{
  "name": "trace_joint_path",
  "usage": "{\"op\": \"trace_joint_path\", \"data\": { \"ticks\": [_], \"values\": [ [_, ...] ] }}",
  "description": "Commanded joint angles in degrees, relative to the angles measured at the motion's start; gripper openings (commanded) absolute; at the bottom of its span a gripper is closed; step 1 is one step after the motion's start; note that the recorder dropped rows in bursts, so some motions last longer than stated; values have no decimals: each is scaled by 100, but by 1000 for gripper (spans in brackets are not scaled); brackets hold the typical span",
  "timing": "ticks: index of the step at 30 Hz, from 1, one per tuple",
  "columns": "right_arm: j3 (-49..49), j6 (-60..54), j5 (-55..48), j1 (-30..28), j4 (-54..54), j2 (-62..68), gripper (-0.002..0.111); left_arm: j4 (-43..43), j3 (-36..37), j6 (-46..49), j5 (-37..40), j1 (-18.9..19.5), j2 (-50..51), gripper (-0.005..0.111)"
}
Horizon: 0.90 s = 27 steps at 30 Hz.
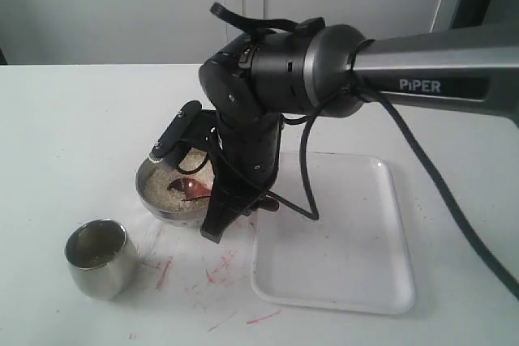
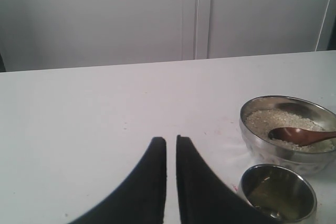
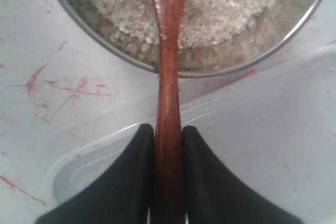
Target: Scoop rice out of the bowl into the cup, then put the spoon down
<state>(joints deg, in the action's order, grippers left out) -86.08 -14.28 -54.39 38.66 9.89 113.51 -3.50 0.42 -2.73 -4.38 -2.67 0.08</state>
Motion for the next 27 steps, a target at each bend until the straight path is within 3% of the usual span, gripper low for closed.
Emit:
{"op": "trace_joint_path", "data": {
  "ticks": [1, 16, 27],
  "values": [
    [-79, -377, -108, -173, -626, -12, 0, -33, -42, -8, -30, -30, -8, 14],
    [-344, -984, -232, -752, -2253, -12, 0, -33, -42, -8, -30, -30, -8, 14],
    [185, -1270, 655, -805, -2129, -792, 0, -33, -42, -8, -30, -30, -8, 14]
  ]
}}
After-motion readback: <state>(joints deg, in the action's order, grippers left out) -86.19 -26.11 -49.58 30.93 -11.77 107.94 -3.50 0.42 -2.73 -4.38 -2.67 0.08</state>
